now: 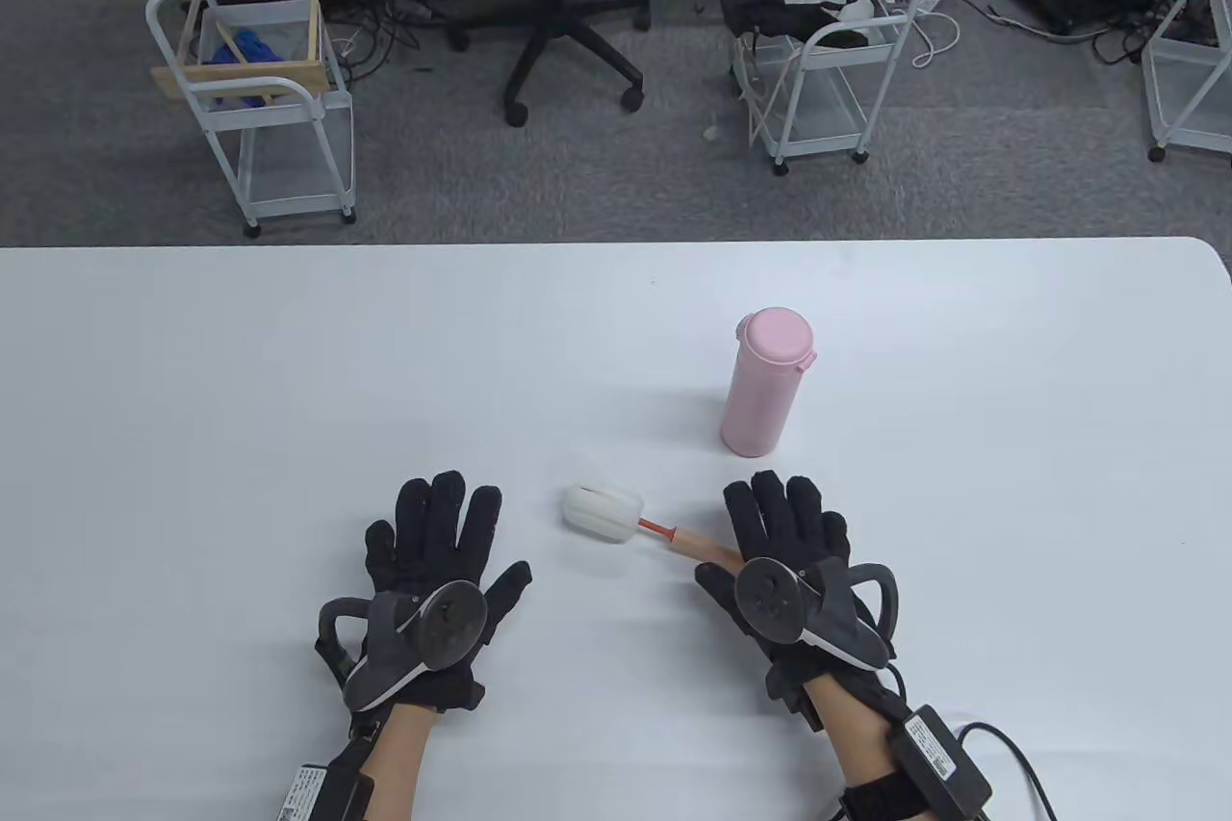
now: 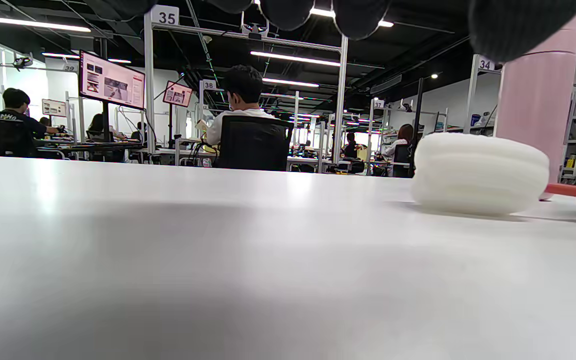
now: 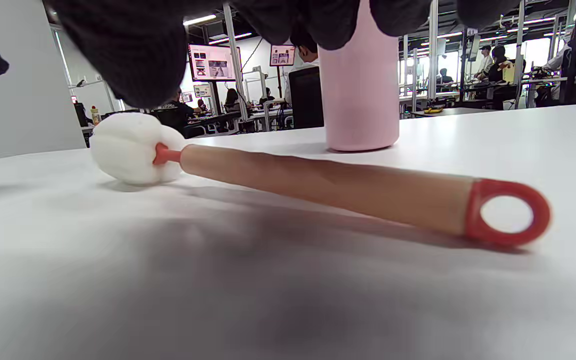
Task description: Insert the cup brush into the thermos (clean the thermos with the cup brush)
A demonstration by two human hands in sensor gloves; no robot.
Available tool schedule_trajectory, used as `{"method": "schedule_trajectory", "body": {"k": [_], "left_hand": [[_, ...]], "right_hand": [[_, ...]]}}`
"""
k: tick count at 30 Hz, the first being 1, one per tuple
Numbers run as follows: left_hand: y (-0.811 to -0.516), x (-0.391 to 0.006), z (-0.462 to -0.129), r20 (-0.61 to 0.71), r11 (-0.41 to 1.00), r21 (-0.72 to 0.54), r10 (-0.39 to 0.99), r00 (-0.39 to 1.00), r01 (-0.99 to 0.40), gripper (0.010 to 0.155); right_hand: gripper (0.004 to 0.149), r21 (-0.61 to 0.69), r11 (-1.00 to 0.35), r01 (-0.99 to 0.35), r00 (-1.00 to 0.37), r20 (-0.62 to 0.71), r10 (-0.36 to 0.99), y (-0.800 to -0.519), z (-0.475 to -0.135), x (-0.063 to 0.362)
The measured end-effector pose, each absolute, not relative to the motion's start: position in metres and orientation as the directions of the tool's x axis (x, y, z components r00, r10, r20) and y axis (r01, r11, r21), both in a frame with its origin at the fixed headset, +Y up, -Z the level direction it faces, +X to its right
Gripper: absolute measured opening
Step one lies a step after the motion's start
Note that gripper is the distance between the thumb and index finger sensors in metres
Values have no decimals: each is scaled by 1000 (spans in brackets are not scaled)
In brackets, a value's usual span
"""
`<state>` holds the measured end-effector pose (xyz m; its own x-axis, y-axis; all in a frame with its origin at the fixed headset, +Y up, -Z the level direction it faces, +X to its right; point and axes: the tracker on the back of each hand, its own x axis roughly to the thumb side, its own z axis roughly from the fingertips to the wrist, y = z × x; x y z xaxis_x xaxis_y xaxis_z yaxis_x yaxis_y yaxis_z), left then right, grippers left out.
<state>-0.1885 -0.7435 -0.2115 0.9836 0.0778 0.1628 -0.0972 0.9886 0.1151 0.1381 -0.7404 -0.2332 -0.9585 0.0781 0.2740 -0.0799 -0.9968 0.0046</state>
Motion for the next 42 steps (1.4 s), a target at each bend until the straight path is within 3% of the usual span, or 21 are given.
{"method": "schedule_trajectory", "body": {"k": [11,24,30,35,42], "left_hand": [[-741,-187,-210,174,985,119,100,980,-122,78],[-743,-187,-208,210,982,78,155,965,-174,78],[-746,-182,-208,248,972,50,211,946,-230,78],[-742,-172,-205,295,982,58,155,943,-179,78],[-745,-172,-206,292,983,30,163,942,-180,78]], "right_hand": [[85,-25,-993,-116,-955,278,105,-740,-235,142],[80,-167,-899,-405,-912,142,385,-730,-243,183],[92,-131,-854,-504,-864,63,500,-727,-257,204],[108,43,-785,-617,-787,-44,616,-730,-283,220],[113,135,-677,-724,-690,-145,709,-728,-329,231]]}}
